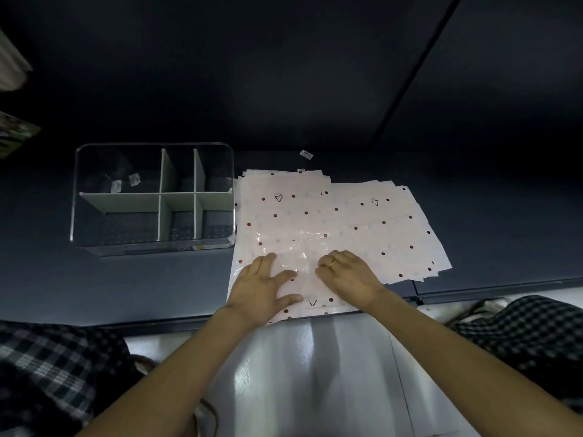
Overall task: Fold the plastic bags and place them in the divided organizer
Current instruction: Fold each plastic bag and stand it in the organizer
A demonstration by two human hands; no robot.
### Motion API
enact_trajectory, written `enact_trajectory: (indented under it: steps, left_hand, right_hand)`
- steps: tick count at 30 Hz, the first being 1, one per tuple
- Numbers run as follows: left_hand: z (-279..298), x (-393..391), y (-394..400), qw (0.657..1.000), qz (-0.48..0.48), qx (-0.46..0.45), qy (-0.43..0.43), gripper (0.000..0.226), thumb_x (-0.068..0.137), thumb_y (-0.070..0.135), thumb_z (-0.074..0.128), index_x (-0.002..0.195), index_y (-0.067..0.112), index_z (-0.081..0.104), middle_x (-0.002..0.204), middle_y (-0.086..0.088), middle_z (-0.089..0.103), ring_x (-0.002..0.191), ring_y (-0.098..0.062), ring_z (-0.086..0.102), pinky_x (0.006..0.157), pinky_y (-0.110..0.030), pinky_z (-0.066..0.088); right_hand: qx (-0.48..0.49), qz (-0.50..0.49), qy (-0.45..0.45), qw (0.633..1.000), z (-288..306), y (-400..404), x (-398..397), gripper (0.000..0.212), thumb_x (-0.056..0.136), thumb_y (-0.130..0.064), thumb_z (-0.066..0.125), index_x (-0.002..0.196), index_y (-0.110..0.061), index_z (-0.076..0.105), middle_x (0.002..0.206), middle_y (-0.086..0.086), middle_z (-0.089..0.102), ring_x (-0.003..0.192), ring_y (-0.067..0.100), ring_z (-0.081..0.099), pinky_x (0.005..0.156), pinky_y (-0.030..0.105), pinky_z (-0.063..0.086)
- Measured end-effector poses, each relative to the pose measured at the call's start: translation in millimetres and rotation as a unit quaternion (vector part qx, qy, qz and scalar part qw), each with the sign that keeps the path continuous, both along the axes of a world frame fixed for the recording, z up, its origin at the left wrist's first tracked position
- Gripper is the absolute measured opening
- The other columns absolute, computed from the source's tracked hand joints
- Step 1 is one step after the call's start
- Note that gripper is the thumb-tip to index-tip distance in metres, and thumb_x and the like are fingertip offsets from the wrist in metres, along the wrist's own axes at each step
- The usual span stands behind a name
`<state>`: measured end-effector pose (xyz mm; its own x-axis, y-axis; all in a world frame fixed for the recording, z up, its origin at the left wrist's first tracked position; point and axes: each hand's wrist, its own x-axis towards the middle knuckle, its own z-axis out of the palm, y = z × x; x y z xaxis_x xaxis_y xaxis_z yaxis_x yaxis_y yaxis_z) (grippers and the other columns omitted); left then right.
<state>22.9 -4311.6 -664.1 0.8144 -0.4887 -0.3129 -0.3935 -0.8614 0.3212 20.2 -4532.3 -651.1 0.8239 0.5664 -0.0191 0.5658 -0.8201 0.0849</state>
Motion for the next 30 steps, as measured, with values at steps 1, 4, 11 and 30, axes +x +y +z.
enact_trajectory:
  steps: [1,4,11,30]
  left_hand:
    - [0,1,0,1.0,0.004,-0.005,-0.002,0.059,0.087,0.069,0.035,0.14,0.041,0.034,0.153,-0.002,0.014,0.14,-0.018,0.012,0.114,-0.031,0.012]
    - [1,6,4,0.999,0.027,-0.042,-0.008,0.058,0.089,0.06,0.046,0.139,0.033,0.039,0.148,0.003,0.027,0.136,-0.016,0.023,0.108,-0.029,0.021]
    - [2,9,15,0.997,0.02,-0.038,-0.059,0.034,0.095,0.034,0.051,0.127,0.025,0.053,0.138,0.012,0.044,0.126,-0.009,0.039,0.09,-0.024,0.039]
    - [14,18,37,0.891,0.243,-0.337,0.185,0.011,0.089,0.018,0.064,0.084,0.009,0.062,0.073,-0.014,0.061,0.071,-0.025,0.055,0.065,-0.029,0.04]
  right_hand:
    - [-0.01,0.0,-0.003,1.0,0,1,1,0.031,0.043,0.0,0.079,0.068,-0.014,0.068,0.075,0.0,0.067,0.065,0.019,0.062,0.057,0.023,0.049]
    - [0.007,-0.017,-0.013,1.0,2,5,6,0.021,0.051,0.0,0.078,0.06,-0.012,0.064,0.064,0.001,0.062,0.055,0.018,0.057,0.047,0.023,0.046]
    - [0.048,-0.048,0.065,0.996,3,-3,3,0.017,0.075,-0.014,0.075,0.09,-0.007,0.068,0.096,0.005,0.067,0.084,0.022,0.064,0.058,0.026,0.054]
    - [0.244,-0.222,0.261,0.907,38,0,14,0.012,0.094,-0.028,0.053,0.097,-0.02,0.061,0.09,0.0,0.061,0.093,0.014,0.053,0.081,0.026,0.04]
